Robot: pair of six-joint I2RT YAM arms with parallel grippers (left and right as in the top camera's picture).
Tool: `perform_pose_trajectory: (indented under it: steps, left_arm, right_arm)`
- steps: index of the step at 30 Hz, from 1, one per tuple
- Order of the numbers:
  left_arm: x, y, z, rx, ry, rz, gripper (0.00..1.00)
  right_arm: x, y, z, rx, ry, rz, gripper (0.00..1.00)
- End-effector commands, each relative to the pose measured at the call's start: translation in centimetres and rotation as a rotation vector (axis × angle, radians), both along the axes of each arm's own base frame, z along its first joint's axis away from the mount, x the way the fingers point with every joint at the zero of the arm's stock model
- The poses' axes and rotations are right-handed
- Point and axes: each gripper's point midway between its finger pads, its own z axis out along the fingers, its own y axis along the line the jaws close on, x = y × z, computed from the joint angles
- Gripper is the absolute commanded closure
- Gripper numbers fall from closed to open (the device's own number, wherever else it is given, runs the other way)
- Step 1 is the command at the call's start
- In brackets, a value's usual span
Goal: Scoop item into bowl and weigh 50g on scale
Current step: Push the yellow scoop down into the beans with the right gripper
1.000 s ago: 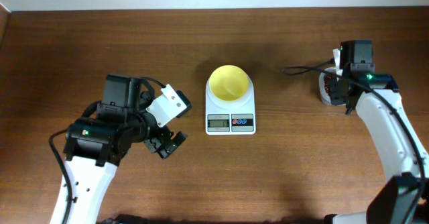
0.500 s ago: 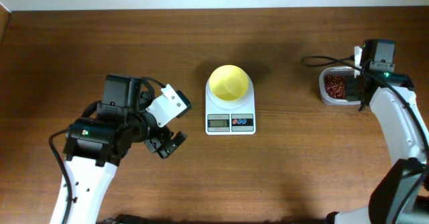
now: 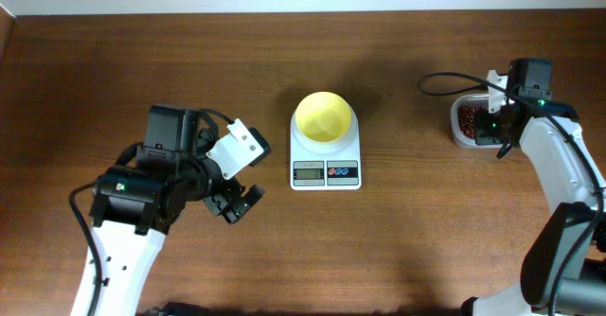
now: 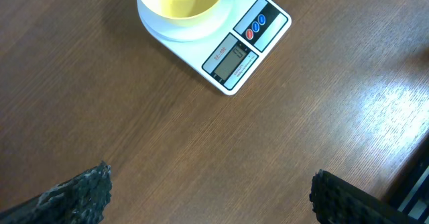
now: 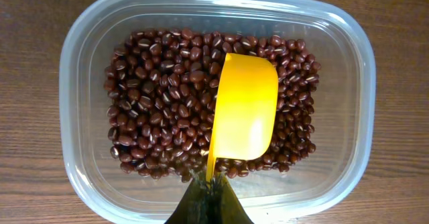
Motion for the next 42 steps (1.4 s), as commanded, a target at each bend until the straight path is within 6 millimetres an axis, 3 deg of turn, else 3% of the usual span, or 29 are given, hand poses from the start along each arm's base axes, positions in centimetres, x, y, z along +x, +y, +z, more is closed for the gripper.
perform_pose_trajectory:
  steps: [1,8,13,26,37,40,42]
  left_arm:
    - [0.3,0.2,0.5,0.005,-0.021,-0.008,0.01]
    - [0.3,0.2,0.5,0.005,-0.021,-0.007,0.01]
    - [0.3,0.2,0.5,0.005,-0.021,-0.007,0.01]
    - [0.3,0.2,0.5,0.005,-0.021,-0.007,0.01]
    - [0.3,0.2,0.5,0.005,-0.021,-0.007,0.01]
    - [0.3,0.2,0.5,0.005,-0.021,-0.007,0.01]
    - [0.3,0.2,0.5,0.005,-0.021,-0.008,0.01]
  right_arm:
    - [0.5,0.6,0.0,0.103,-0.023,-0.032,0.96]
    - [-0.2,-0.7,-0.9,0.306,-0.026,-0.155,0.96]
    - [-0.5,1.8,-0.5,0.463,-0.019,-0.109,0.96]
    - [-1.0,1.5,-2.1,0.523,0.033,-0.214,0.96]
    - [-1.8,0.9,-0.8,0.738,0.007,-0.273,0.96]
    - [-1.7,1.6,-0.1,0.823,-0.006,-0.267,0.96]
    - [-1.7,1.5,-0.5,0.832,0.006,-0.293,0.96]
